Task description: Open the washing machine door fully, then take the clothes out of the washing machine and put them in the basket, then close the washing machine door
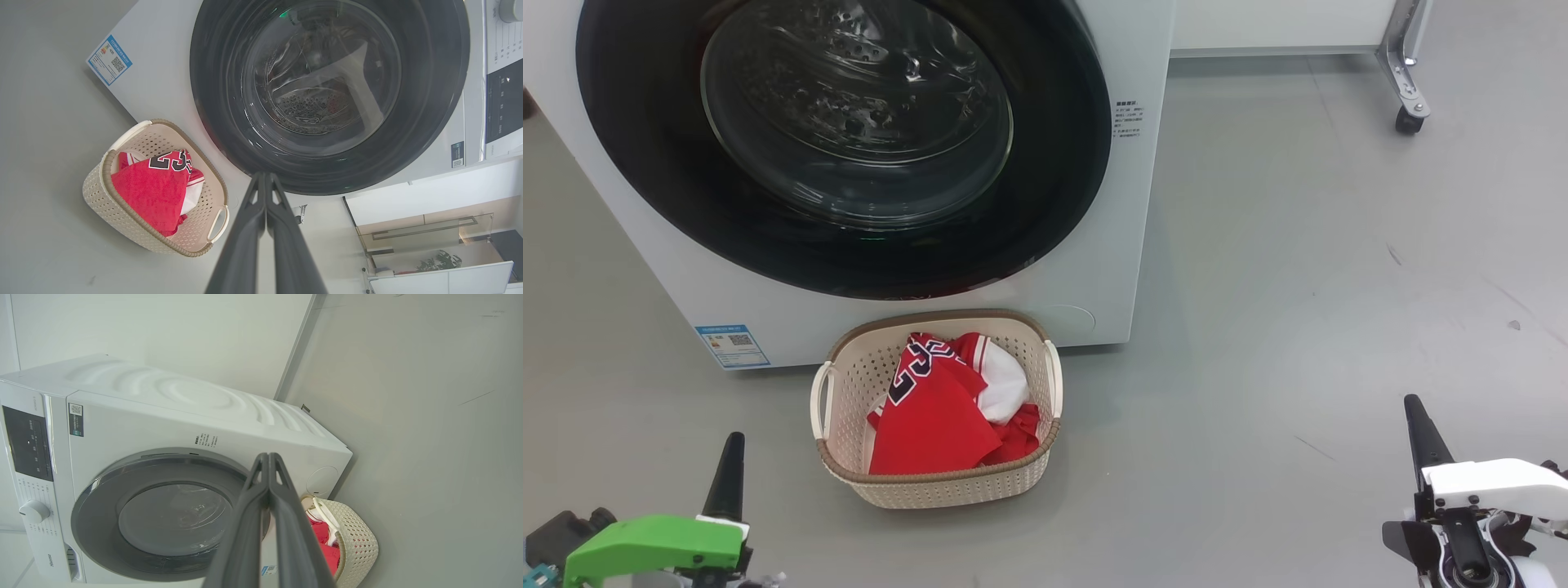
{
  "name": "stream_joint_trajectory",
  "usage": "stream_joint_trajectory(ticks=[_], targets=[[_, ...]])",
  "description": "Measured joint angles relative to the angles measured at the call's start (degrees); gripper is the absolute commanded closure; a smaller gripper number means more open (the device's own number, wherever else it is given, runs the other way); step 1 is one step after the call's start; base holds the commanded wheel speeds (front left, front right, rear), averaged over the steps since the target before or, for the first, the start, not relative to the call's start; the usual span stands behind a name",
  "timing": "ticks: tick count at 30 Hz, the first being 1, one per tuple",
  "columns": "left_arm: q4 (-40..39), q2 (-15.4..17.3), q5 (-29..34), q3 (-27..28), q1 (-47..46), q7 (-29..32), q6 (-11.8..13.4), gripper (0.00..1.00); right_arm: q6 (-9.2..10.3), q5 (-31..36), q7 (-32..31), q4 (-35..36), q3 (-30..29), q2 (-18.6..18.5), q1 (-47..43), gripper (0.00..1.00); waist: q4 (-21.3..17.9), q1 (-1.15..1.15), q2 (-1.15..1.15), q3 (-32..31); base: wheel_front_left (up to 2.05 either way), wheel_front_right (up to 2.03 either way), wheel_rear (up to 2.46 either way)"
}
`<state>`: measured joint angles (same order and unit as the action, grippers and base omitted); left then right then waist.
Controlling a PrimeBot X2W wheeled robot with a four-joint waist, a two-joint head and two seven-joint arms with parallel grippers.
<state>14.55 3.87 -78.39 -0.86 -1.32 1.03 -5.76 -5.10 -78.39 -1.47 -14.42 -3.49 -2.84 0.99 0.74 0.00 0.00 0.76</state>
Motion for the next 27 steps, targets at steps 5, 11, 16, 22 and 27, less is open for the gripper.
stream_joint_trajectory(ticks=[5,11,16,22,27], targets=[[0.3,-0.1,-3.6,0.8,-0.6,1.0,-0.1,1.00,-0.38,-3.6,-0.8,-0.4,-0.5,0.0,0.4,1.00,-0.2,0.00,0.00,-0.2,0.00,0.00,0.00],[0.7,-0.2,-7.7,1.7,-1.1,1.9,-0.6,1.00,-0.89,-7.8,-1.8,-0.8,-1.4,0.0,1.2,1.00,-0.4,0.00,0.00,-0.3,0.00,0.00,0.00],[1.0,-0.3,-11.5,2.6,-1.2,2.7,-0.7,1.00,-1.37,-11.4,-2.6,-1.1,-1.9,-0.1,1.6,1.00,-0.6,0.00,0.00,-0.5,0.00,0.00,0.00],[1.3,-0.5,-14.4,3.3,-1.9,3.5,-1.1,1.00,-1.87,-14.5,-3.4,-1.4,-2.5,-0.1,2.3,1.00,-0.7,0.00,0.00,-0.6,0.00,0.00,0.00],[1.3,-0.5,-14.4,3.3,-1.9,3.5,-1.1,1.00,-1.87,-14.5,-3.4,-1.4,-2.5,-0.2,2.3,1.00,-0.7,0.00,0.00,-0.6,0.00,0.00,0.00]])
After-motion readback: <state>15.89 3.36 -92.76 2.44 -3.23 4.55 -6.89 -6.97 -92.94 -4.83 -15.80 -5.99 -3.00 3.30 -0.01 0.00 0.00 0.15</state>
